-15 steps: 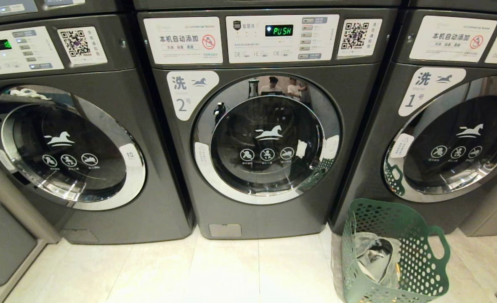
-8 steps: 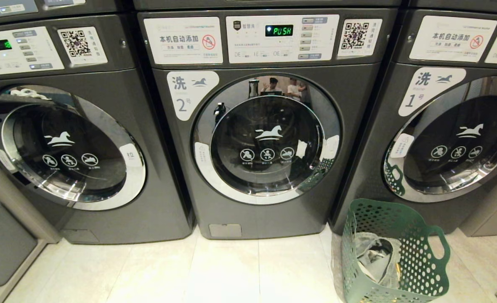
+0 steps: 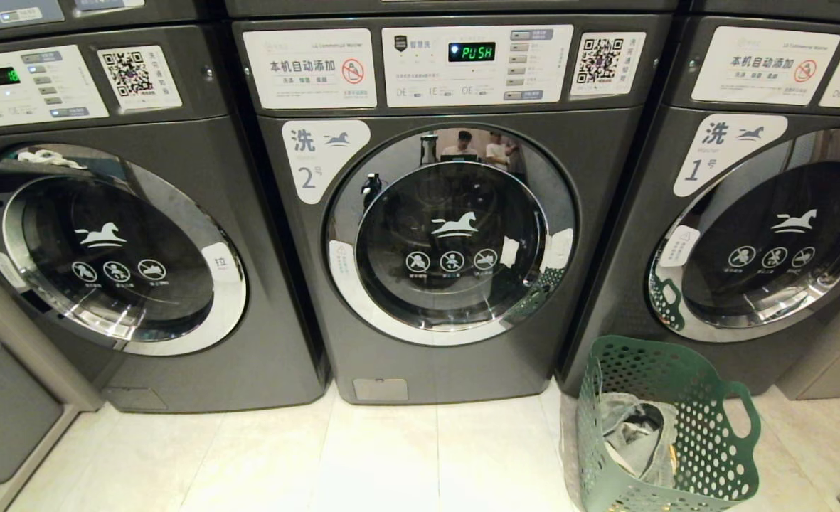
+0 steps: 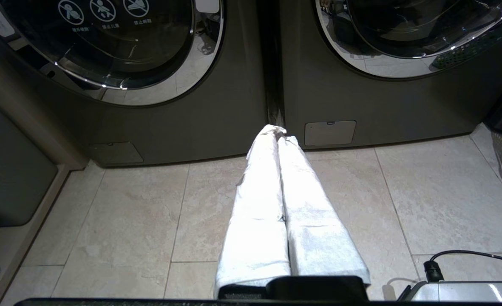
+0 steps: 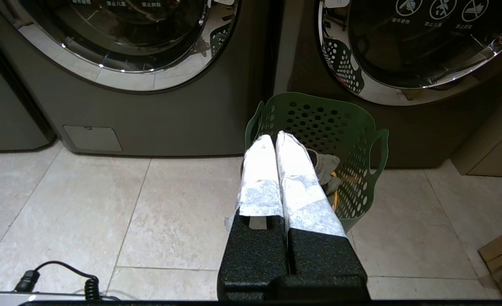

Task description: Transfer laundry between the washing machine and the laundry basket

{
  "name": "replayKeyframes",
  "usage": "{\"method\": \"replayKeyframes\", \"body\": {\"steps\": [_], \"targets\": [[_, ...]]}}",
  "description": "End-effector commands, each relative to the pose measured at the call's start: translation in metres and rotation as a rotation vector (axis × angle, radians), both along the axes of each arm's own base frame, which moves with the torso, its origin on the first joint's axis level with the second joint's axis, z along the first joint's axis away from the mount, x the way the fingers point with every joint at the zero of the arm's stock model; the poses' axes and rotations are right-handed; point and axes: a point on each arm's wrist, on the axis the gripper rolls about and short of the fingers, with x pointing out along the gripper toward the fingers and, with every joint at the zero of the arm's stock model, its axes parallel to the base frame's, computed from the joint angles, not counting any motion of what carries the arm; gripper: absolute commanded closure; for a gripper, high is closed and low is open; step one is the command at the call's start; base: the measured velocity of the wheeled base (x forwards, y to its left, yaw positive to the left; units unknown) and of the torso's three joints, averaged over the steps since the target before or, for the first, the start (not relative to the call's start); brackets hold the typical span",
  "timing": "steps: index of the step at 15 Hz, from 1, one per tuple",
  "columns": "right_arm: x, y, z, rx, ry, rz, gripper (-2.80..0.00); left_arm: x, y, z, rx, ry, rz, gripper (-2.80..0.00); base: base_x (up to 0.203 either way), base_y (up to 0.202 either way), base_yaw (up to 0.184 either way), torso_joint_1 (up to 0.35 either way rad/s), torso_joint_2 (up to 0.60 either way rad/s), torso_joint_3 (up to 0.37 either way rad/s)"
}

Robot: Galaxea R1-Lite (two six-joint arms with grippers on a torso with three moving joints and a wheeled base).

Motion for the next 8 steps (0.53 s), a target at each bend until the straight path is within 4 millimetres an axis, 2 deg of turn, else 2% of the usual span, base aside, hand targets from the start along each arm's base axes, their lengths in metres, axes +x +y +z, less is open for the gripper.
{"method": "replayKeyframes", "body": {"steps": [1,8], "targets": [[0.0003,-0.0001,-0.0001,0.002,0.004,-0.002,0.0,0.0,0.0,-0.0001,0.0,0.001,0.001,0.0,0.0,0.0,0.0,0.0,0.0,0.0],[0.0003,0.0002,0.0,0.027,0.002,-0.002,0.0,0.0,0.0001,-0.0001,0.001,0.001,-0.001,0.0,0.0,0.0,0.0,0.0,0.0,0.0]]}}
